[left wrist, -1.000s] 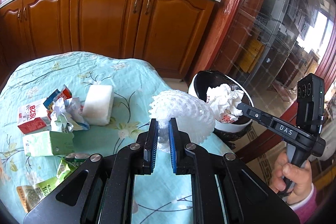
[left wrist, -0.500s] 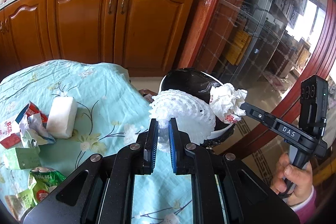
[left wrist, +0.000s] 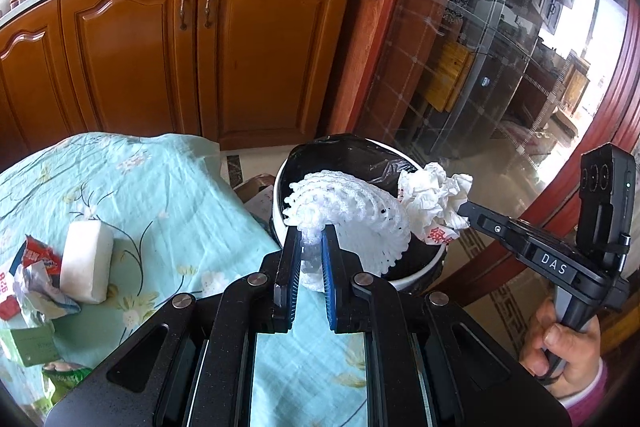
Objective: Collect trash
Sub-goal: 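Carry the foam net and tissue over the bin with both tools, then open both tools to drop the foam net and tissue into the bin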
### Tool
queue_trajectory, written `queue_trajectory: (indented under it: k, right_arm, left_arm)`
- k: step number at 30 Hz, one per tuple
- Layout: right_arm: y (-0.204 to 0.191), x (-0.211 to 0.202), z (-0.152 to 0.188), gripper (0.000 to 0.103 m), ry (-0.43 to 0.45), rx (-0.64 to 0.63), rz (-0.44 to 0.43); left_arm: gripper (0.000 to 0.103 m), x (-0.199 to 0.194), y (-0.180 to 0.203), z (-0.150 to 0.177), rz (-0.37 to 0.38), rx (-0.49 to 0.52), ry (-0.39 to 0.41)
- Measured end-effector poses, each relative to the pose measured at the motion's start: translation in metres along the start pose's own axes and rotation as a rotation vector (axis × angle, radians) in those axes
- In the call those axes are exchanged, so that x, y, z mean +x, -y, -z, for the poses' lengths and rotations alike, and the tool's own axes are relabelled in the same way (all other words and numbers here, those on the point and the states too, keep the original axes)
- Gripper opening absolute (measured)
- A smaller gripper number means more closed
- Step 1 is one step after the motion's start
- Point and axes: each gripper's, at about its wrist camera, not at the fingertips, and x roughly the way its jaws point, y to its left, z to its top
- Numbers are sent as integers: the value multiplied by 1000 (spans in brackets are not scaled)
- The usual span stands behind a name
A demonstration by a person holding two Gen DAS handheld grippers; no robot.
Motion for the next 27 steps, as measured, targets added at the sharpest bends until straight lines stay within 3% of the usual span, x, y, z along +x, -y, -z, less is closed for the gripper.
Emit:
queue_trajectory:
  k: [13,27]
  right_arm:
    - [11,22,-12,5,-54,-62,87]
    - [20,41,-18,5,-129,-106,137]
  left_arm:
    - [10,51,14,-20,-10,46,-81]
    - [13,80,16,-19,-16,49,-140]
